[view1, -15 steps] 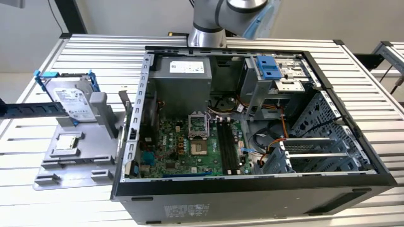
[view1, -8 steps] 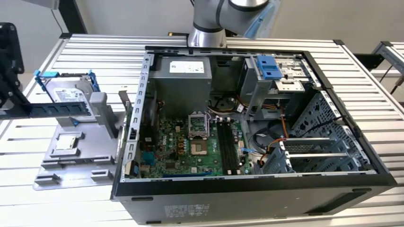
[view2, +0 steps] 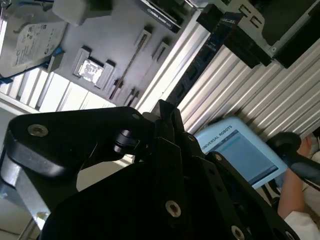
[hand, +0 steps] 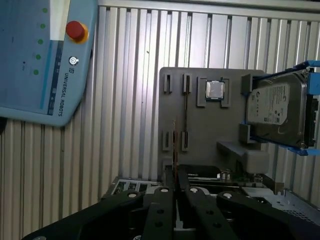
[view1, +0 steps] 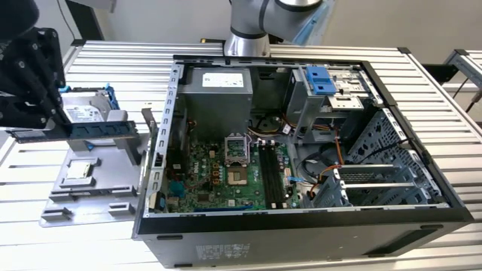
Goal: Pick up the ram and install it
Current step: 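Pick up the ram and move it above insertion slot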
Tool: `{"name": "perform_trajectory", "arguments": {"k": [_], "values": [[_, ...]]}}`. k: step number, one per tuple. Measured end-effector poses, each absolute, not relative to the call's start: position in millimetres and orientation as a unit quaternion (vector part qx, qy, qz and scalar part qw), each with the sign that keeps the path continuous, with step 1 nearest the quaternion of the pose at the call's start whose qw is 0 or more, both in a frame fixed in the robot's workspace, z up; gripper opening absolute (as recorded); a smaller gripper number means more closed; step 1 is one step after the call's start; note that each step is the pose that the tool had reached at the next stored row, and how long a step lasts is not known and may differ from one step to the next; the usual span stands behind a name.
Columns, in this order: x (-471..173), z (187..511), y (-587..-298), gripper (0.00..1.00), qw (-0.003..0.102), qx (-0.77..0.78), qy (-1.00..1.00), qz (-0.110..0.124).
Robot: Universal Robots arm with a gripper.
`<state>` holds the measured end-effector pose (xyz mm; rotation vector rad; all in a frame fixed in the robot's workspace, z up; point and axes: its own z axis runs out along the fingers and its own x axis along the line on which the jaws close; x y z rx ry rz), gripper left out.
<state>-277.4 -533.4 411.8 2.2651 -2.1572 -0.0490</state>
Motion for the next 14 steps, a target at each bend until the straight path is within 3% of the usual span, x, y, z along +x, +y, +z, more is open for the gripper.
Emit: {"name": "perform_trajectory", "arguments": {"k": [14], "values": [[-214, 412, -533, 0.00, 0.006, 0.727, -0.687, -0.016]]}}
